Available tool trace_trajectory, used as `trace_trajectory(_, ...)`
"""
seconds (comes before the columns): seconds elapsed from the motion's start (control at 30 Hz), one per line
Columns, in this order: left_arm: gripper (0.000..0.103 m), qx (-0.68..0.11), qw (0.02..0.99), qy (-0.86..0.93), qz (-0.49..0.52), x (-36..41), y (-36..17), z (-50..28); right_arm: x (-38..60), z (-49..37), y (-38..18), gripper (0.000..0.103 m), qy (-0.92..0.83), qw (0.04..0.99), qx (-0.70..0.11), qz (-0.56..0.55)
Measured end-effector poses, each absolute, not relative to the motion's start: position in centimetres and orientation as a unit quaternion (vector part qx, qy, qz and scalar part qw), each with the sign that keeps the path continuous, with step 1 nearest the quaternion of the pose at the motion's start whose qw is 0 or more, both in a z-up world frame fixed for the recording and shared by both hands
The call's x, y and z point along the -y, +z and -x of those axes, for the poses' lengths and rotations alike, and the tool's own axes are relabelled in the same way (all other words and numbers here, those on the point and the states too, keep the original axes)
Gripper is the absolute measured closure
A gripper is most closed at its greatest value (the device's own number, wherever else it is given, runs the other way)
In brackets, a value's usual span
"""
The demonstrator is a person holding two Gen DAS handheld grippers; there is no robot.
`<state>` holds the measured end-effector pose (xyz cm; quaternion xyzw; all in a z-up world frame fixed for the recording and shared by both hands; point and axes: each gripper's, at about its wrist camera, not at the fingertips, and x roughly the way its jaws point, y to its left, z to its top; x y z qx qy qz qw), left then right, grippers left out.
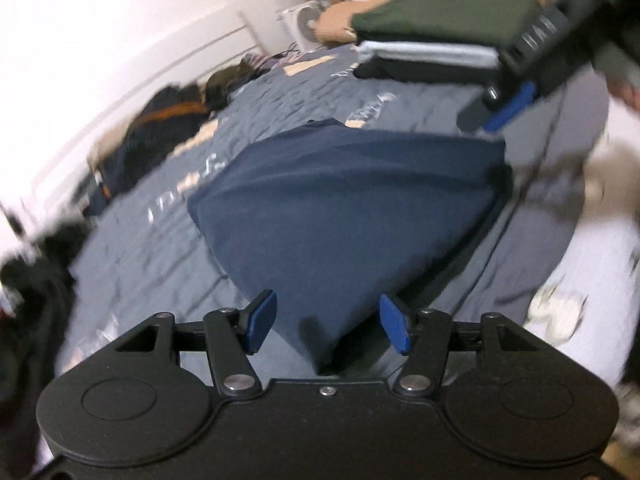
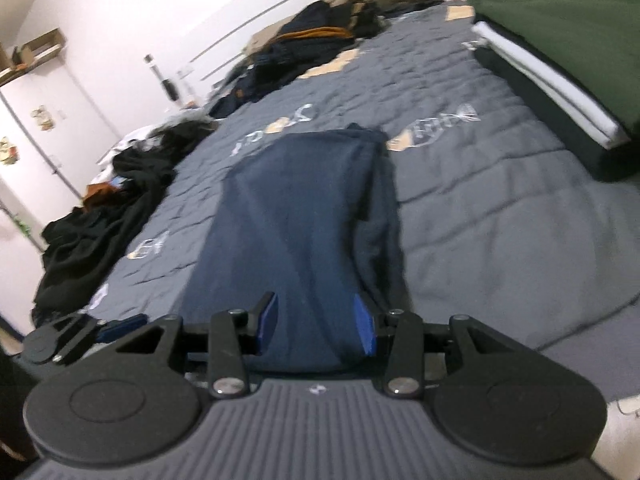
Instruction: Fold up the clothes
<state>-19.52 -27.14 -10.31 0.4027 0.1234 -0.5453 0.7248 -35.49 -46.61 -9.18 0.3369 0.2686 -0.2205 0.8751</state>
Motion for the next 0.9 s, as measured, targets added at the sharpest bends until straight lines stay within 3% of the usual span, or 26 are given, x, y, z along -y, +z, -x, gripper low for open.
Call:
trace_trajectory(0.1,0.051,-0.090,0.709,-0.533,-0.452,27.5,-11.9,20.2,46.9,35.6,-10.0,0.062,-0.233,0.869,-0.272,-0.341)
trace_trajectory(0.17,0.075,-0.084,0.700,-0.526,-0.475,27.7,-12.7,20.2,47.1,35.5,-10.8,0.062,-0.236,0.865,-0.275,-0.346)
trace_trajectory(0.2,0.081,-0.085,0.699,-0.524,-0.480,27.7,-12.8,20.0,46.9,35.4,-11.0,0.062,-0.240,0.866,-0.276,-0.342)
trace_trajectory(0.27,0.090,-0.088,0.695,-0.519,-0.490,27.6,-12.9,19.7,46.8,35.2,-11.4,0.074,-0.248,0.866,-0.276,-0.335)
trace_trajectory(0.3,0.091,-0.089,0.693,-0.517,-0.494,27.5,-12.9,19.5,46.8,35.1,-11.6,0.092,-0.252,0.863,-0.280,-0.336)
trace_trajectory(0.33,0.093,-0.090,0.691,-0.515,-0.499,27.5,-12.9,19.4,46.9,35.0,-11.8,0.099,-0.256,0.860,-0.283,-0.338)
trace_trajectory(0.37,0.095,-0.095,0.688,-0.515,-0.502,27.4,-12.9,19.2,47.1,35.2,-11.9,0.099,-0.265,0.856,-0.283,-0.340)
trace_trajectory(0.67,0.089,-0.166,0.690,-0.541,-0.450,26.9,-11.4,17.7,47.8,35.5,-11.9,0.095,-0.265,0.842,-0.303,-0.358)
trace_trajectory(0.77,0.089,-0.225,0.698,-0.580,-0.355,26.3,-9.3,15.8,48.2,36.2,-10.7,0.094,-0.254,0.845,-0.289,-0.371)
trace_trajectory(0.87,0.079,-0.274,0.697,-0.612,-0.255,25.8,-7.5,14.1,49.4,35.4,-9.9,0.084,-0.242,0.855,-0.275,-0.368)
trace_trajectory(0.9,0.075,-0.286,0.695,-0.620,-0.225,25.8,-7.2,13.7,49.9,35.2,-9.6,0.076,-0.238,0.858,-0.270,-0.367)
